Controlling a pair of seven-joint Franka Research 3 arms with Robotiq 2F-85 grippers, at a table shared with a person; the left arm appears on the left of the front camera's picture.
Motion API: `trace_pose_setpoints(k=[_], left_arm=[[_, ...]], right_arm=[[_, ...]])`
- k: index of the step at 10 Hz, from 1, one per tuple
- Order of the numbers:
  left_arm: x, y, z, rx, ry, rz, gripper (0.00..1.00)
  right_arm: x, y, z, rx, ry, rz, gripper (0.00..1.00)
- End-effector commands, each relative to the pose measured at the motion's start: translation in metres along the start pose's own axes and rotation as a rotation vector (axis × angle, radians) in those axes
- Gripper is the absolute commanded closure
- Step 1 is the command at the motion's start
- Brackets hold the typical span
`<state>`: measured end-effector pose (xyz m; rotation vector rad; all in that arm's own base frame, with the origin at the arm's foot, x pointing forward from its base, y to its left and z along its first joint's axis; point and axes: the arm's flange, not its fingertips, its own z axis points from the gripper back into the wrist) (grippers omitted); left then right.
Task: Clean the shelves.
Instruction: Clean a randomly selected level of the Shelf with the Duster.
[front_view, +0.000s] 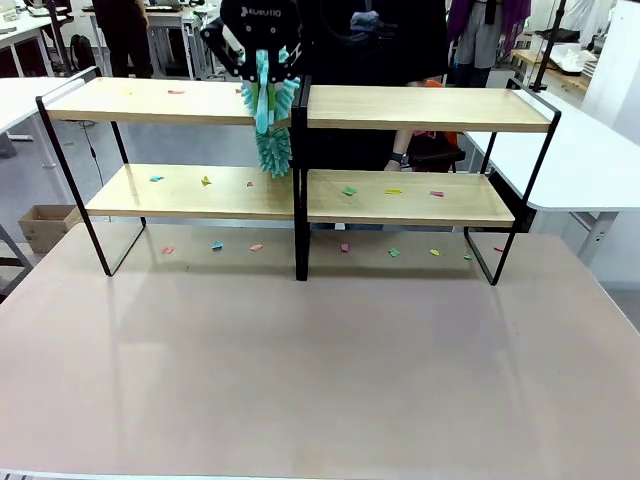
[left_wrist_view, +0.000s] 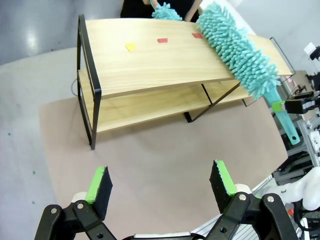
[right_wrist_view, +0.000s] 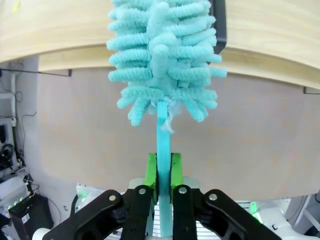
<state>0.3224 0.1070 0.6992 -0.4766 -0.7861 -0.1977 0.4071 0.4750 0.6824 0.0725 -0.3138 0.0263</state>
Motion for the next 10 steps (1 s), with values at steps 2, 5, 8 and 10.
trace_pose_setpoints(k=[2,5,8,10], left_arm=[[-0.001,-0.001,0.0,-0.001,0.0,-0.002,0.0],[-0.001,-0.001,0.0,-0.001,0.0,-0.002,0.0],[-0.001,-0.001,0.0,-0.001,0.0,-0.002,0.0],[-0.001,-0.001,0.0,-0.001,0.0,-0.002,0.0]], right_arm=[[0.001,0.025,0.002,0.063,0.072,0.04,0.88],[0.005,0.064,-0.006,0.098,0.106,0.136,0.88],[0.005,0.127,-0.011,0.146,0.163,0.266,0.88],[-0.001,0.18,-0.002,0.183,0.168,0.372,0.88]])
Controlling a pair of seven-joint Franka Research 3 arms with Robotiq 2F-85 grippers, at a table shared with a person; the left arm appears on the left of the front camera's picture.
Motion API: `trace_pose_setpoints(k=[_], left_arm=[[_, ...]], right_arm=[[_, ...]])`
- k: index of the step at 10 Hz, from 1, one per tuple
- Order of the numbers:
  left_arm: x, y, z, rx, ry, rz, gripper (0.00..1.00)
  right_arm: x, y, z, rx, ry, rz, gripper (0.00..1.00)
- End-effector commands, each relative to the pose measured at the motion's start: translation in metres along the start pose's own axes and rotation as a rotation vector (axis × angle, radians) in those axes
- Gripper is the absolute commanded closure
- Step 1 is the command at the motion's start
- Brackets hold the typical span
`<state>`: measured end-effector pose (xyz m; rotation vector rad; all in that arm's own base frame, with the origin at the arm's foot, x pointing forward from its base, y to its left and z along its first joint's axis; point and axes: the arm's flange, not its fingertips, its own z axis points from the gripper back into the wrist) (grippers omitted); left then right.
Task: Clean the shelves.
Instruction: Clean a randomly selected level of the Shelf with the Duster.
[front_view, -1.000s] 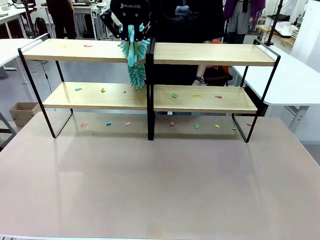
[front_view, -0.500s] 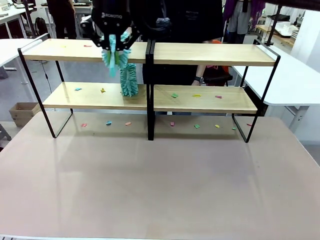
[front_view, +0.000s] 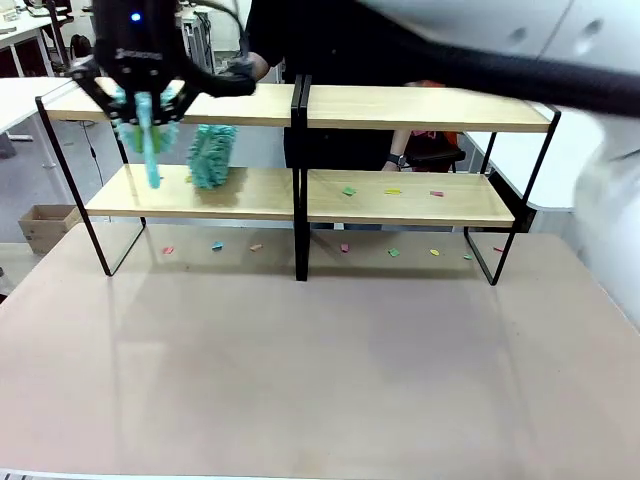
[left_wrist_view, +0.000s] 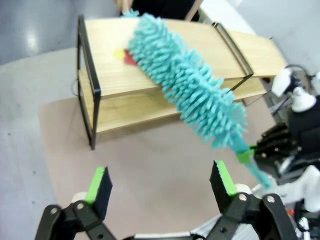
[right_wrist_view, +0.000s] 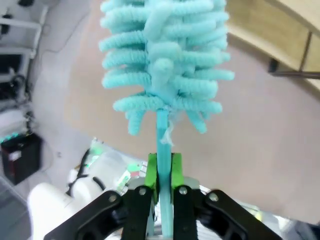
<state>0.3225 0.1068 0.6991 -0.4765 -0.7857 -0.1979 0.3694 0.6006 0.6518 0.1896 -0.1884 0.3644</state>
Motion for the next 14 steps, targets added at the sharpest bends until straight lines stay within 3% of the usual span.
trace_pose_setpoints(k=[1,2,4,8,11,13,14], left_arm=[[-0.001,-0.001,0.0,-0.001,0.0,-0.002,0.0],[-0.001,-0.001,0.0,-0.001,0.0,-0.002,0.0],[-0.001,-0.001,0.0,-0.001,0.0,-0.002,0.0],[-0.001,-0.001,0.0,-0.001,0.0,-0.002,0.0],[-0.001,-0.001,0.0,-0.001,0.0,-0.002,0.0],[-0.001,-0.001,0.0,-0.001,0.0,-0.002,0.0],[-0.001,-0.001,0.0,-0.001,0.0,-0.002,0.0]], right_arm=[[0.058,0.075,0.027,0.044,0.041,0.14,0.88],[0.057,0.091,0.033,0.086,0.034,0.198,0.88],[0.049,0.081,0.047,0.156,0.004,0.247,0.88],[0.025,0.016,0.073,0.16,-0.051,0.151,0.88],[0.007,-0.02,0.089,0.215,-0.039,0.142,0.88],[-0.006,-0.052,0.103,0.228,0.016,0.158,0.88],[-0.018,-0.084,0.118,0.259,0.05,0.161,0.88]])
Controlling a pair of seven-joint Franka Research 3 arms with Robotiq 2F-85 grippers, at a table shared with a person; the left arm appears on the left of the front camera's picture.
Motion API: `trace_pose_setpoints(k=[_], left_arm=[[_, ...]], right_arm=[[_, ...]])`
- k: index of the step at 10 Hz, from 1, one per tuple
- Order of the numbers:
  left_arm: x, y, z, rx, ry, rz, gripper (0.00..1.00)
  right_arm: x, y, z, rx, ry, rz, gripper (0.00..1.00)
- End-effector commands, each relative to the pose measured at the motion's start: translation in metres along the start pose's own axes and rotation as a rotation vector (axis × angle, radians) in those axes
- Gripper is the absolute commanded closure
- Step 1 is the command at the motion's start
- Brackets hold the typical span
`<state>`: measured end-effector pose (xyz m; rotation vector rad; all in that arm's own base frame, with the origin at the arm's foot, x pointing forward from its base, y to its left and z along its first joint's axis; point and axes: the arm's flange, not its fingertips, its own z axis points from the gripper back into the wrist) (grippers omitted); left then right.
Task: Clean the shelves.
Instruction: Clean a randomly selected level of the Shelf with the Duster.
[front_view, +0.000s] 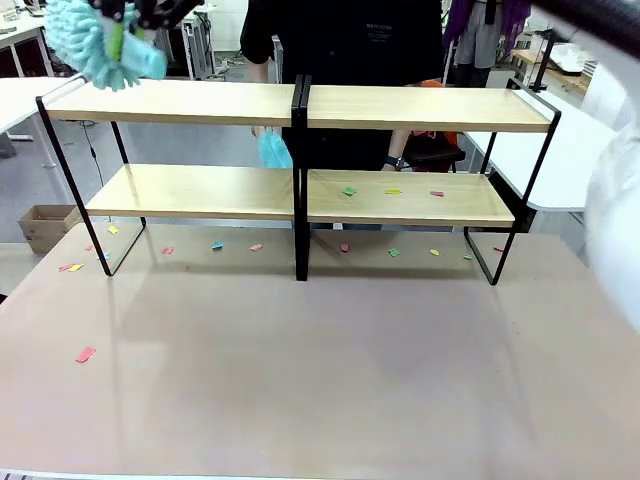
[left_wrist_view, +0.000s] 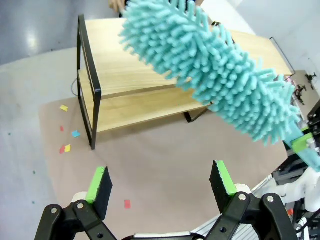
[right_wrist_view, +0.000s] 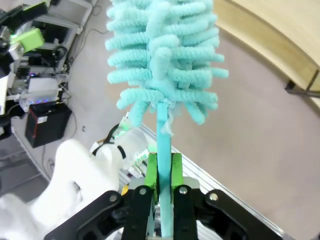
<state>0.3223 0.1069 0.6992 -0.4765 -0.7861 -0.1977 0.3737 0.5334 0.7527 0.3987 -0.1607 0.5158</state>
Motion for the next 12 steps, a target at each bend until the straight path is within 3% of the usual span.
trace_pose_setpoints(k=[1,4,6,7,9,10,12], left_arm=[[-0.001,-0.001,0.0,-0.001,0.0,-0.002,0.0],[-0.001,-0.001,0.0,-0.001,0.0,-0.002,0.0],[-0.001,-0.001,0.0,-0.001,0.0,-0.002,0.0],[-0.001,-0.001,0.0,-0.001,0.0,-0.002,0.0],[-0.001,-0.001,0.0,-0.001,0.0,-0.002,0.0],[-0.001,-0.001,0.0,-0.001,0.0,-0.002,0.0],[-0.001,-0.001,0.0,-0.001,0.0,-0.002,0.0]], right_arm=[[-0.051,-0.065,0.042,0.075,0.063,0.005,0.88],[-0.154,-0.17,0.113,0.163,0.041,-0.068,0.88],[-0.223,-0.231,0.133,0.235,-0.057,-0.117,0.88],[-0.263,-0.258,0.111,0.312,0.118,-0.199,0.88],[-0.326,-0.293,0.07,0.361,0.287,-0.383,0.88],[-0.356,-0.302,0.05,0.388,0.411,-0.434,0.88],[-0.4,-0.308,0.023,0.432,0.53,-0.46,0.88]])
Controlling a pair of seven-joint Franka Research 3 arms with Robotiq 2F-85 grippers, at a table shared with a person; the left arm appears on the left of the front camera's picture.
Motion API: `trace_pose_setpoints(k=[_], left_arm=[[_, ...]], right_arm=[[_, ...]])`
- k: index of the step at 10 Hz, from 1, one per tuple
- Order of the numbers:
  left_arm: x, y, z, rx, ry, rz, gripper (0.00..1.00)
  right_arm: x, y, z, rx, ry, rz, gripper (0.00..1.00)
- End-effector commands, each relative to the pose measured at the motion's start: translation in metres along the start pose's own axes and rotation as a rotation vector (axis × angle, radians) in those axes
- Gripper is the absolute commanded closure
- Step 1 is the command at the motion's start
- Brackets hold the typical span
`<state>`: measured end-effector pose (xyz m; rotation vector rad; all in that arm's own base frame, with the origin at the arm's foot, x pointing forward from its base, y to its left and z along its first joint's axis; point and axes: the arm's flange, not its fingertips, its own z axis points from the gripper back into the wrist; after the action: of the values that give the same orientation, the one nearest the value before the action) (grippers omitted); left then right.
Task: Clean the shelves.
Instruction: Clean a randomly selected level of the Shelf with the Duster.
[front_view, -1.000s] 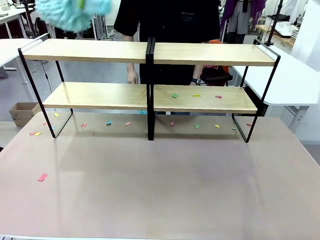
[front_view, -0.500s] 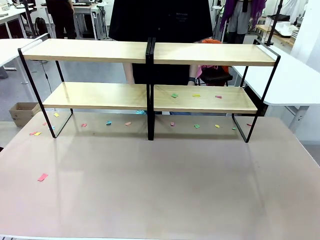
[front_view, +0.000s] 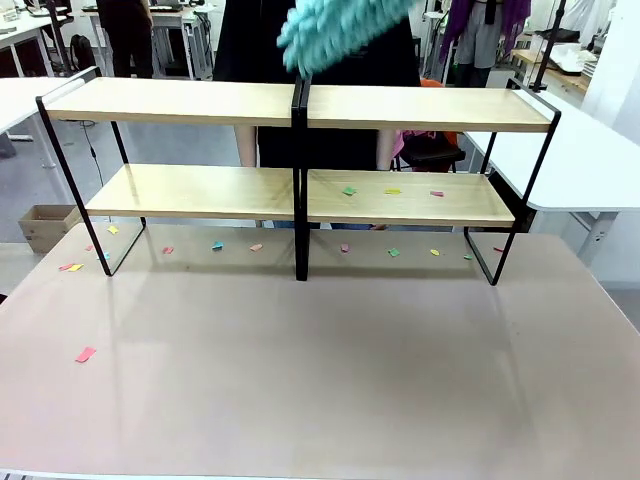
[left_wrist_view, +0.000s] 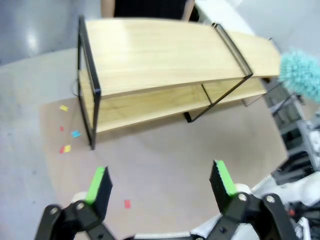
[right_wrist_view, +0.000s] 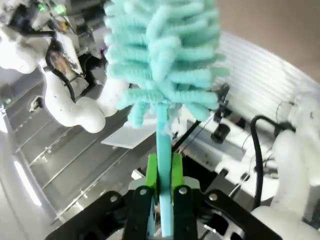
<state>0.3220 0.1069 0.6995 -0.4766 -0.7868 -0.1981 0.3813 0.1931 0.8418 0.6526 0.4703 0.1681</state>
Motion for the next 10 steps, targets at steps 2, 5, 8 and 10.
trace_pose_setpoints(k=[2,5,8,10], left_arm=[[-0.001,-0.001,0.0,-0.001,0.001,-0.001,0.0],[-0.001,-0.001,0.0,-0.001,0.001,-0.001,0.0],[-0.001,-0.001,0.0,-0.001,0.001,-0.001,0.0],[-0.001,-0.001,0.0,-0.001,0.001,-0.001,0.0]], right_arm=[[-0.094,-0.259,-0.262,0.095,0.196,-0.024,0.88],[-0.093,-0.261,-0.252,0.08,-0.062,0.111,0.88],[-0.083,-0.229,-0.229,-0.012,-0.37,0.408,0.88],[-0.066,-0.204,-0.217,-0.02,-0.388,0.609,0.88]])
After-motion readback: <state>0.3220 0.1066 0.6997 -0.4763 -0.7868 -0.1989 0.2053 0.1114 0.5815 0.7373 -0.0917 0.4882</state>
